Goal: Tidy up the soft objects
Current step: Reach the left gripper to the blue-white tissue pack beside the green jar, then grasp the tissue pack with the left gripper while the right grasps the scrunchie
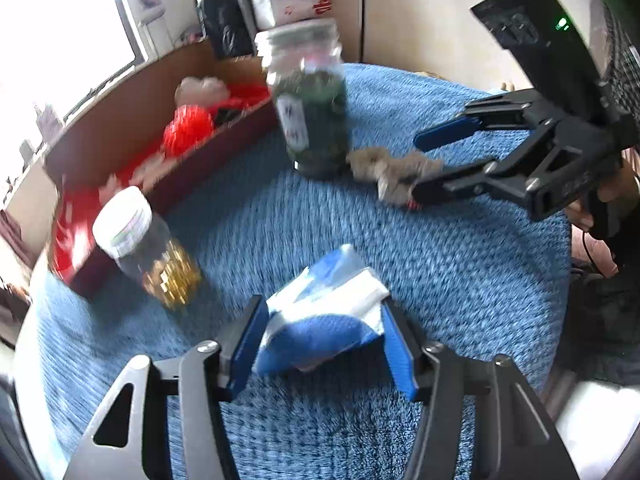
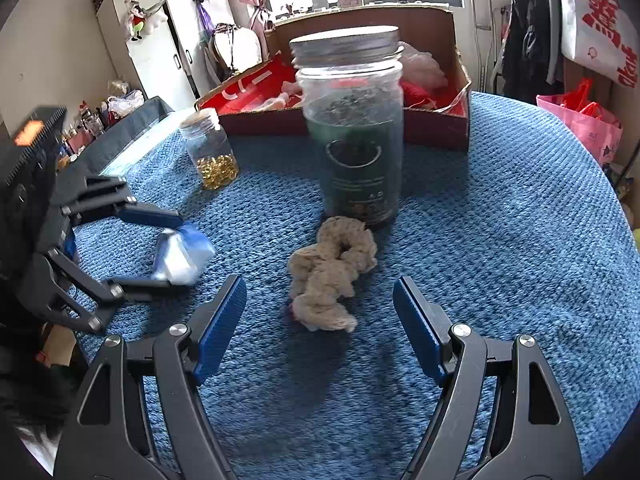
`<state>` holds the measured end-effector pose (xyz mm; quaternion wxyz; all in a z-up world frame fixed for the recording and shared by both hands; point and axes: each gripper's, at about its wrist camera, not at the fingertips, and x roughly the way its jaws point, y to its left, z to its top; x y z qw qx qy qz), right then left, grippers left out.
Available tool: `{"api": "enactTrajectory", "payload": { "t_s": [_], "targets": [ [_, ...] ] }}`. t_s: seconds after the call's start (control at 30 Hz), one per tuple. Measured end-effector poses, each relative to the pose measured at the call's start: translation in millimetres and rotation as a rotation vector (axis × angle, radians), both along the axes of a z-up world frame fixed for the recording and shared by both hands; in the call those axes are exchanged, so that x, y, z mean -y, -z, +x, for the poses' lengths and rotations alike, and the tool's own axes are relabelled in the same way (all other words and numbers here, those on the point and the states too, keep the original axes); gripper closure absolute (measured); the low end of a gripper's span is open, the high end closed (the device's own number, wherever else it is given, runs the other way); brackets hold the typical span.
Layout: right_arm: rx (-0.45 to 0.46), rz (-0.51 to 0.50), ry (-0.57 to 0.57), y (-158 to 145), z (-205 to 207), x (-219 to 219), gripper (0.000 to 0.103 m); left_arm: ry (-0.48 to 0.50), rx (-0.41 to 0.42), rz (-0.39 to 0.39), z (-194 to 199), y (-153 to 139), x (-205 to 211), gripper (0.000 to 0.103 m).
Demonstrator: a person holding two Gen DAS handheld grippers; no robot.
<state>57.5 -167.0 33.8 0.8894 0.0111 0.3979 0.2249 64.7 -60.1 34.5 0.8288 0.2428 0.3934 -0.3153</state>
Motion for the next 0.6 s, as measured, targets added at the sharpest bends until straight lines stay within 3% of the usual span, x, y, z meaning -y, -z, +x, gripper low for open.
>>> {"api": "enactTrajectory", "payload": {
  "t_s": [0.03,0.33,0.6],
  "targets": [
    [0.001,-0.004,0.003,0.4,0.4,-1.6,0.027,-0.02,0.002,-0.004,-0.9,3.9,-1.3,0.03],
    [0.025,-0.017,0.009,-8.1,-6.1,-12.5,0.025,-0.142,0.061,-0.077,-8.1,-19.5,-20.0,0.009],
    [0.061,-0.026,0.032,-13.6,-22.9,-12.5,0.025,-0.276,0.114,-0.102,-43.3,-40.8,-29.4,0.0]
  ]
}}
